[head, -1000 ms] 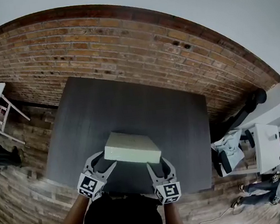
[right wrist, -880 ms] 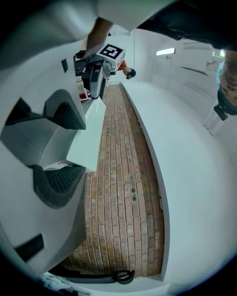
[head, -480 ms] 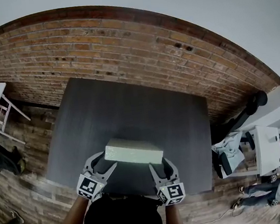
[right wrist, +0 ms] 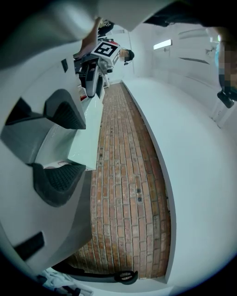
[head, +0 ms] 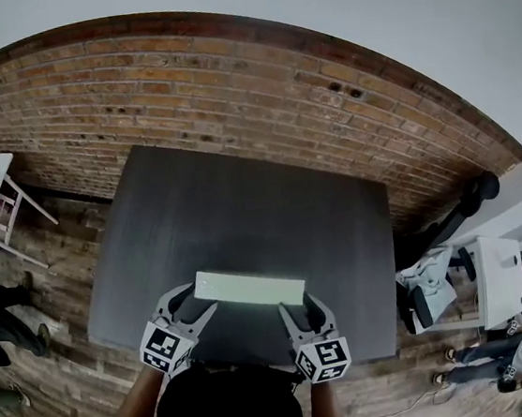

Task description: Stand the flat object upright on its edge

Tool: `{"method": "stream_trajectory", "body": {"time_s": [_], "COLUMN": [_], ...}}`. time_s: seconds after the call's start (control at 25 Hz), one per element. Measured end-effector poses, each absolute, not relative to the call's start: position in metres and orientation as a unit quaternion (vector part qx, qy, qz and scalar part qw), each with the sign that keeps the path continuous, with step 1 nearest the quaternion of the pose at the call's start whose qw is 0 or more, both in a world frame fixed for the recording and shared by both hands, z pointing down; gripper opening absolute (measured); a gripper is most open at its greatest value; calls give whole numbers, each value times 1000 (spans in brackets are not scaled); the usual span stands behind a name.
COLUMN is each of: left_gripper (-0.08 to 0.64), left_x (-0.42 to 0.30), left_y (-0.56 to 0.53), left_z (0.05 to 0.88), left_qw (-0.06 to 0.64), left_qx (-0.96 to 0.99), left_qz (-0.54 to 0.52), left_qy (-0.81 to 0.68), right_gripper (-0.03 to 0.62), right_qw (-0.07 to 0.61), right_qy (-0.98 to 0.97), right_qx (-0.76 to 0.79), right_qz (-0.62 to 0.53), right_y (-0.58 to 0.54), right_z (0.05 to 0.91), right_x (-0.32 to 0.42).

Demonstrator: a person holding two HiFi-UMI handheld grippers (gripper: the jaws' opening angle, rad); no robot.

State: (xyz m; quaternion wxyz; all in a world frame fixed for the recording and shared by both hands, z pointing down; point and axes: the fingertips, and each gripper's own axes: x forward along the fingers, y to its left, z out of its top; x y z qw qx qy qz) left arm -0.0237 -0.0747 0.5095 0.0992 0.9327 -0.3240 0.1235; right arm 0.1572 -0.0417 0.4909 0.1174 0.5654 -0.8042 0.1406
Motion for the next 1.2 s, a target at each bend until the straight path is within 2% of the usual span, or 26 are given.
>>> {"method": "stream_trajectory", "body": {"time_s": [1.2], "left_gripper": [241], "left_x": [-24], "left_y": [-78], "left_z": [500], "left_qw": [155], "left_qx": [918], "left_qz": [187], "left_qy": [-313], "right_gripper": [245], "right_qw": [143], "right_qy": [-779], "right_qx": [566], "right_qz": [229], "right_y": [-43], "right_z": [489], "right_x": [158]}}
